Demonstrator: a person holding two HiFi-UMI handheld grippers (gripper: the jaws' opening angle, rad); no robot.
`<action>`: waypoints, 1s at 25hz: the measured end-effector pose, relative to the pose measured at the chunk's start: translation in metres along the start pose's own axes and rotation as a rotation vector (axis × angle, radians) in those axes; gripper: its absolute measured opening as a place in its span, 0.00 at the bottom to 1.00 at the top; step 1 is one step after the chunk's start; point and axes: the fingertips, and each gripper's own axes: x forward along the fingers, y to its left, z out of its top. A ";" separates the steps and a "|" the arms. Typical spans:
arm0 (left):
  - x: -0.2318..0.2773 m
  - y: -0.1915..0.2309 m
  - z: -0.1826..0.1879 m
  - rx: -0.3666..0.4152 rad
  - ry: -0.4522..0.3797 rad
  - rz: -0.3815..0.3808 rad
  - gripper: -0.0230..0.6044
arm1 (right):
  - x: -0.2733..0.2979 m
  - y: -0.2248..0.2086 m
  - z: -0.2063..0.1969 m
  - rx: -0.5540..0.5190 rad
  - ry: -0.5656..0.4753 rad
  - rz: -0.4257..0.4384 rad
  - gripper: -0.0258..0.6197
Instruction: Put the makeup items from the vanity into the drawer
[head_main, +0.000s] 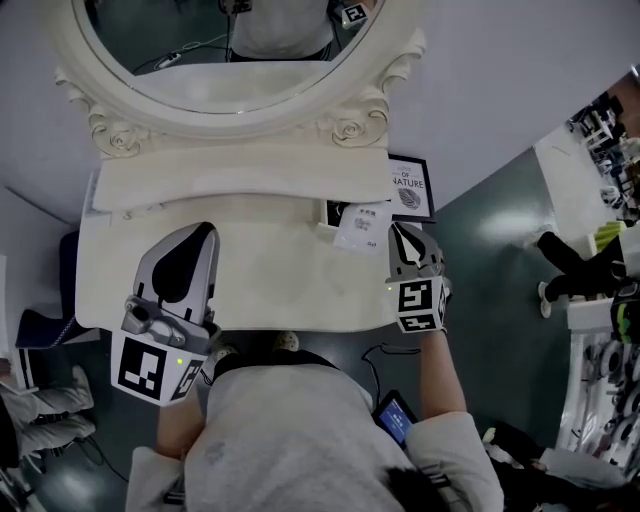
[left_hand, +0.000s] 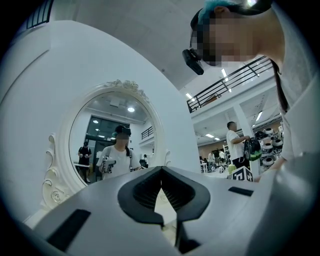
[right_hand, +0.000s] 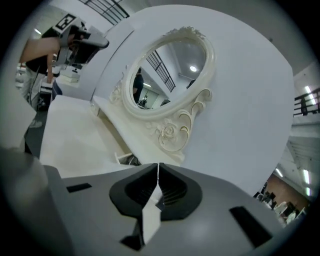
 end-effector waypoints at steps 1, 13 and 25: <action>-0.001 0.001 0.000 0.000 -0.001 0.000 0.06 | -0.002 0.003 0.009 0.030 -0.021 0.011 0.07; -0.034 0.012 0.010 0.010 -0.008 0.001 0.06 | -0.030 0.051 0.096 0.301 -0.241 0.103 0.07; -0.083 0.031 0.026 0.016 -0.004 0.012 0.06 | -0.067 0.101 0.174 0.409 -0.383 0.172 0.07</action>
